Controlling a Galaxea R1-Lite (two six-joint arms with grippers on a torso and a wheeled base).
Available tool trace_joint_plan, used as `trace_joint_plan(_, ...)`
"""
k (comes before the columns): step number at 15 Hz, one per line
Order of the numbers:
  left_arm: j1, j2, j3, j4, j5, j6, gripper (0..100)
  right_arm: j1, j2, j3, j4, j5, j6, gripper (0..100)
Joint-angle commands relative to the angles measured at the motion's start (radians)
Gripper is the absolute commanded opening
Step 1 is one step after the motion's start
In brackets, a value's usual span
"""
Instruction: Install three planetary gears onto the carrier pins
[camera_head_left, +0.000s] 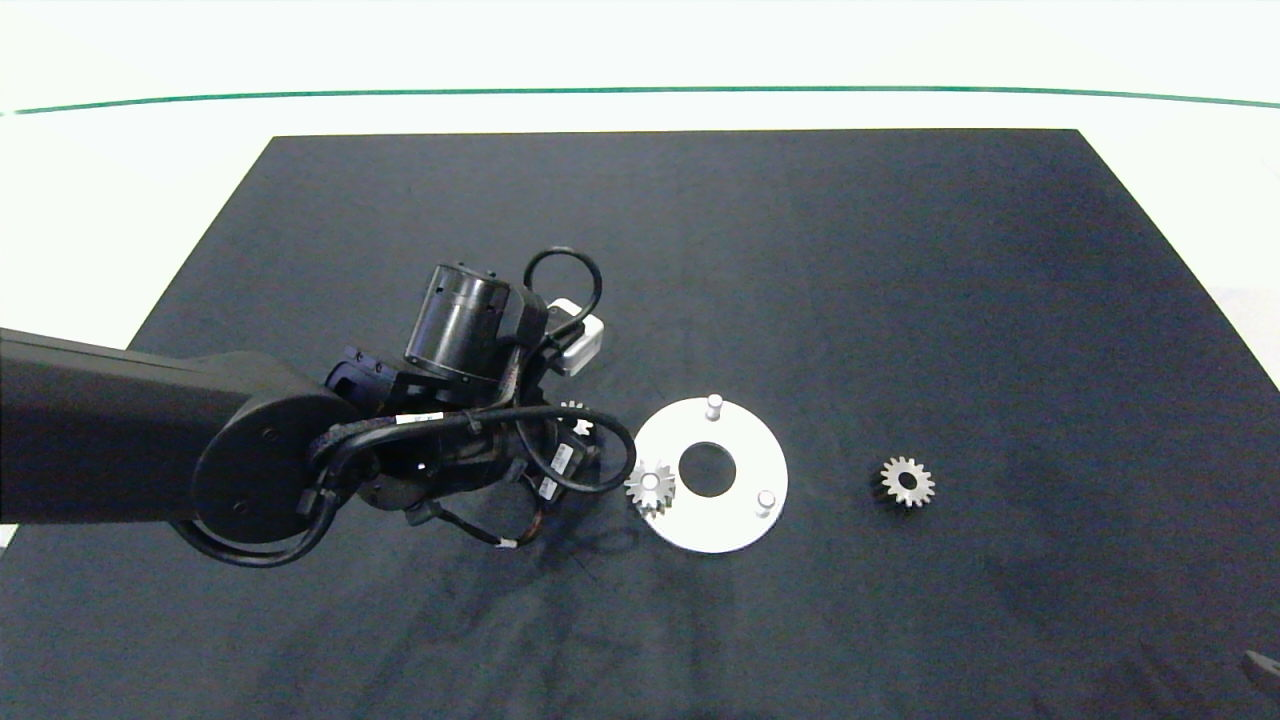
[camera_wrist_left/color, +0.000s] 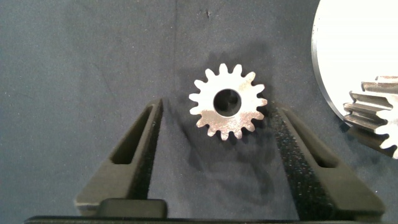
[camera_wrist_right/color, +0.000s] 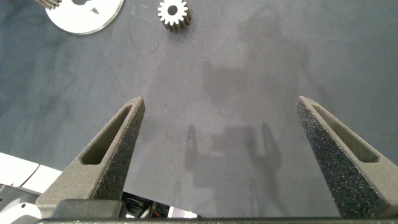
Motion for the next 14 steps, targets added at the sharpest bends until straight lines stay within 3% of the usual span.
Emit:
trace_joint_plan(1, 0.000, -0.001, 0.003, 0.000, 0.002, 0.001, 61, 0.001, 0.000, 0.000, 0.001, 0.000, 0.000, 100)
trace_joint_plan(14, -0.002, -0.001, 0.001, -0.001, 0.002, 0.001, 36, 0.001, 0.000, 0.000, 0.001, 0.000, 0.000, 100)
